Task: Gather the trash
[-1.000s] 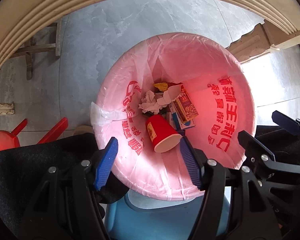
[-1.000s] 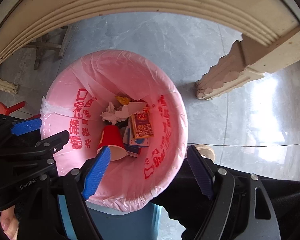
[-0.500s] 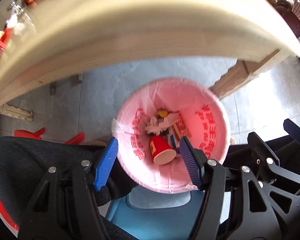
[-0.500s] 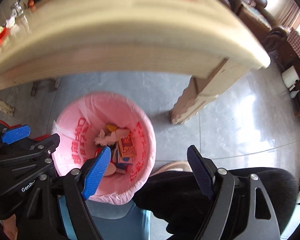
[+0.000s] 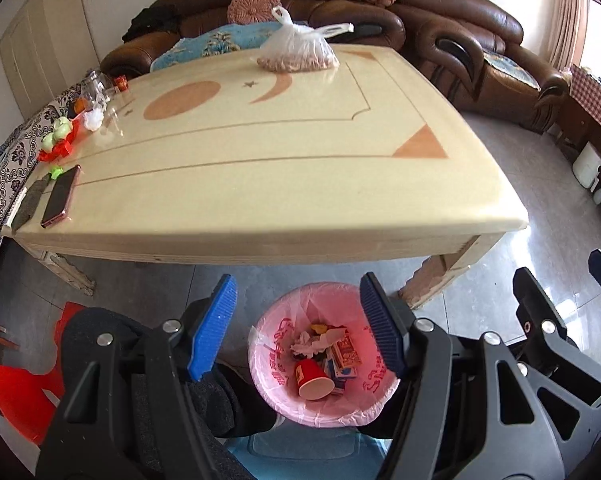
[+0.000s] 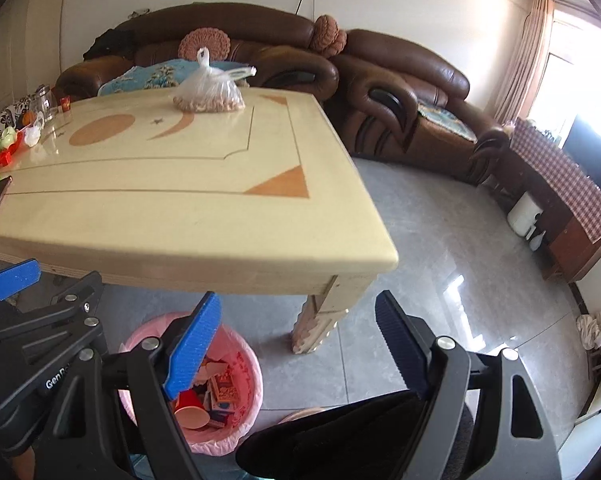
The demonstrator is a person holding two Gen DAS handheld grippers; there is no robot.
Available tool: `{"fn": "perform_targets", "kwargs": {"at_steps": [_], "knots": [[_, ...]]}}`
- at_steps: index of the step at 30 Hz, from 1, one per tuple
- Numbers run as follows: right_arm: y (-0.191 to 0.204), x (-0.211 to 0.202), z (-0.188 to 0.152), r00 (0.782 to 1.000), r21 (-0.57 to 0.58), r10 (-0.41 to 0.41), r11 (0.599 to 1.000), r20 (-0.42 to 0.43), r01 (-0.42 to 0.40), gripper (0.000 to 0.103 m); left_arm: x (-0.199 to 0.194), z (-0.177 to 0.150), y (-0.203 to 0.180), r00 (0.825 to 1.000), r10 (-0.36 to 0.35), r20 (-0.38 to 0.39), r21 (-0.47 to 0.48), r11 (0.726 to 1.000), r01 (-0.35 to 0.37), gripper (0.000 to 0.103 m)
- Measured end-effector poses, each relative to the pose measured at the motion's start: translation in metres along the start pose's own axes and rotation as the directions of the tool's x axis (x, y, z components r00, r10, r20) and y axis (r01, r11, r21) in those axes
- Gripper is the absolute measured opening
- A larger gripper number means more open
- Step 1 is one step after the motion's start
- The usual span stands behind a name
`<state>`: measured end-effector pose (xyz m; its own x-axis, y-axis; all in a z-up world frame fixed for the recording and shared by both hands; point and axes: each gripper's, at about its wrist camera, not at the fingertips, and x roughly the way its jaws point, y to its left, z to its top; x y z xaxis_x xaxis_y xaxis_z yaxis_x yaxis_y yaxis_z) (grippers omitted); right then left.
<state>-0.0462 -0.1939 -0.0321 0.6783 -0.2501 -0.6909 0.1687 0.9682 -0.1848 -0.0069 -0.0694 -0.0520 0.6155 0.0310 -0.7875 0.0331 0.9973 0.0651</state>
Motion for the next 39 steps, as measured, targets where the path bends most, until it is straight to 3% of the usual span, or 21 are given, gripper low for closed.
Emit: {"fn": "perform_targets", "kwargs": {"at_steps": [6,9,12,14,16,20,25,35,39], "knots": [[-0.003,-0.048,0.023,0.990,0.007,-0.086,0.996,0.112,0.086,0.078,-0.043,0.016,0.004,0.994,0.028,0.103,-0.026,0.999,-0.026,0.063],[-0.009,-0.070,0.031,0.986,0.034,-0.055,0.998,0.156,0.051,0.078,-0.063,0.025,0.013,0.989,0.012,0.151,-0.046,0.999,-0.005,0.064],[-0.018,-0.088,0.040,0.983,0.072,0.001,0.997,0.184,-0.015,0.078,-0.085,0.032,0.019,0.980,0.018,0.199,-0.059,0.998,-0.006,0.072],[-0.024,-0.101,0.044,0.979,0.091,0.024,0.995,0.204,-0.043,0.085,-0.101,0.034,0.020,0.970,0.039,0.241,-0.062,0.998,-0.024,0.073],[-0.030,-0.112,0.046,0.972,0.104,0.023,0.993,0.235,-0.049,0.091,-0.114,0.036,0.024,0.959,0.058,0.276,-0.071,0.997,-0.040,0.083],[-0.037,-0.134,0.047,0.956,0.112,0.023,0.992,0.292,-0.058,0.096,-0.136,0.036,0.027,0.947,0.065,0.315,-0.081,0.996,-0.042,0.085],[-0.043,-0.151,0.045,0.950,0.127,0.035,0.989,0.310,-0.078,0.096,-0.149,0.032,0.025,0.936,0.094,0.338,-0.084,0.994,-0.069,0.095],[-0.045,-0.156,0.044,0.948,0.139,0.054,0.985,0.315,-0.103,0.096,-0.151,0.029,0.030,0.945,0.049,0.323,-0.084,0.996,-0.023,0.096],[-0.045,-0.157,0.045,0.948,0.140,0.056,0.985,0.313,-0.105,0.096,-0.151,0.030,0.030,0.943,0.063,0.328,-0.081,0.996,-0.039,0.096]]}}
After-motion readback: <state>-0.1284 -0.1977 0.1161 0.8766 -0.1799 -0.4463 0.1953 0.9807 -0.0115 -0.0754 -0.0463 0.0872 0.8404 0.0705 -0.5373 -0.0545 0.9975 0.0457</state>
